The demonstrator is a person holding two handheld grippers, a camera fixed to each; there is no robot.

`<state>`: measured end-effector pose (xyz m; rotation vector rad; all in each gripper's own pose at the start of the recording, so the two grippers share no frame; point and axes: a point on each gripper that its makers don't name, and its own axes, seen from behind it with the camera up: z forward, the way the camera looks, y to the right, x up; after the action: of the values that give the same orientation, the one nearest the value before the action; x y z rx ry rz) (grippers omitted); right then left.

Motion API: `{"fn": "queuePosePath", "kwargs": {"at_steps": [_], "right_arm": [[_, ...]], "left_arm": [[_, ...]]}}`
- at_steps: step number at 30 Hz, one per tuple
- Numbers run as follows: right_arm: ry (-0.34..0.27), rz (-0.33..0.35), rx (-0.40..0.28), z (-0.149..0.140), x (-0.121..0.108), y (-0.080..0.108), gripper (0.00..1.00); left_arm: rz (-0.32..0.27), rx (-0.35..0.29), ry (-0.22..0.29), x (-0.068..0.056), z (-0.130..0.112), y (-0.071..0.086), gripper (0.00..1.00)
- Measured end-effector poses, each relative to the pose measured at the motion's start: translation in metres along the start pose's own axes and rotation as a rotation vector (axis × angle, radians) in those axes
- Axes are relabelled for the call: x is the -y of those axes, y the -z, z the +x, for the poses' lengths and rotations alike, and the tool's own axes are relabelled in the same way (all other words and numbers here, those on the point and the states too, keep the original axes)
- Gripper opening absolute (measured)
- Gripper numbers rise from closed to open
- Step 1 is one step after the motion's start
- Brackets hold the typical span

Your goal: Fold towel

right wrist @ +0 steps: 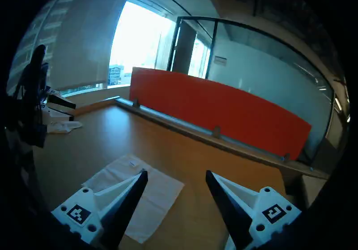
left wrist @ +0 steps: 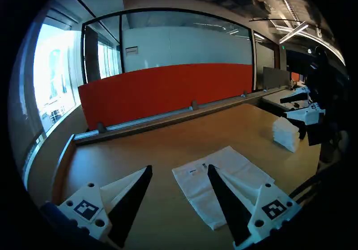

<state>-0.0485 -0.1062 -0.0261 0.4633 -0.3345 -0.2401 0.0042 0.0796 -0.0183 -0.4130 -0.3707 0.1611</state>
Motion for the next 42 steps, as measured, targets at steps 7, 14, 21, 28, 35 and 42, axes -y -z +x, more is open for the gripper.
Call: {"fn": "queuePosePath", "kwargs": {"at_steps": [7,14,21,28,35,42], "right_arm": [[0.003,0.013,0.038,-0.024,0.008,-0.003,1.0],[-0.007,0.02,0.078,-0.054,0.016,-0.006,1.0],[-0.015,0.025,0.122,-0.084,0.024,-0.011,1.0],[-0.021,0.052,0.168,-0.115,0.036,-0.015,1.0],[-0.011,0.075,0.219,-0.147,0.047,-0.019,1.0],[-0.016,0.091,0.263,-0.174,0.056,-0.023,1.0]], "left_arm": [[-0.024,0.035,-0.002,-0.01,-0.026,-0.004,0.92],[-0.039,0.079,0.004,-0.02,-0.056,-0.01,0.92],[-0.062,0.129,0.011,-0.036,-0.089,-0.016,0.92],[-0.084,0.176,-0.018,-0.048,-0.117,-0.023,0.92],[-0.111,0.228,-0.015,-0.059,-0.145,-0.029,0.92],[-0.129,0.283,-0.023,-0.066,-0.172,-0.035,0.92]]}}
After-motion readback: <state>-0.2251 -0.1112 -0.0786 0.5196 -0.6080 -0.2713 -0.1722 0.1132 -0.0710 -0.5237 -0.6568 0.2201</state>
